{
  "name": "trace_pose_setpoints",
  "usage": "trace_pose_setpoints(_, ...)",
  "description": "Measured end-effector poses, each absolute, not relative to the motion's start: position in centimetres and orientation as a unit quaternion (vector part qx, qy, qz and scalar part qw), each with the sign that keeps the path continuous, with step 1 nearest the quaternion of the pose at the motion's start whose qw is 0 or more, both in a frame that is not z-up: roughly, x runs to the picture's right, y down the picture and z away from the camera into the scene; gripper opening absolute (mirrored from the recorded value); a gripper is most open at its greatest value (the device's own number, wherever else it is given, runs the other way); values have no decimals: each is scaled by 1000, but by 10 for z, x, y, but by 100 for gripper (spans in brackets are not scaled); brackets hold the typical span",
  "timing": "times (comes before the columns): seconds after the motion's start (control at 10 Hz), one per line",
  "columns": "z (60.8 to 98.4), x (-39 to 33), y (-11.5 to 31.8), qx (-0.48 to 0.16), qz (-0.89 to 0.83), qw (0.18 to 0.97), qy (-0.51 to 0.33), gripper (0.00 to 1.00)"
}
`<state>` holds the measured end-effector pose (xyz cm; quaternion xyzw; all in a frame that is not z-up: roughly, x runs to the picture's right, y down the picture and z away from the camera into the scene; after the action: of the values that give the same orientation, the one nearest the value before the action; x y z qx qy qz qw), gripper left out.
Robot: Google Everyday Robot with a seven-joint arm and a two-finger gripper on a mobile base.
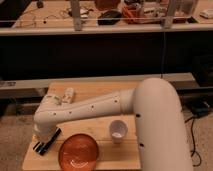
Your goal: Push the eraser across the table
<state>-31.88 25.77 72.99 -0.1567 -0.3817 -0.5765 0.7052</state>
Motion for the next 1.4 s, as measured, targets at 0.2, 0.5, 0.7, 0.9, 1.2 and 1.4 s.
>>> trace_pose_setpoints(0.2, 732, -332, 265, -164, -591, 695, -376, 1)
trace_pose_setpoints(0.5, 732, -343, 266, -173, -601, 688, -369, 1)
trace_pose_setpoints(0.7, 733, -356, 267, -179, -608, 685, -361, 1)
trace_pose_setpoints(0.9, 738, -363, 268, -186, -611, 686, -348, 1)
trace_pose_setpoints(1.2, 744, -371, 267, -191, -609, 692, -337, 1)
trace_pose_setpoints(1.4, 749, -372, 266, -195, -606, 695, -334, 1)
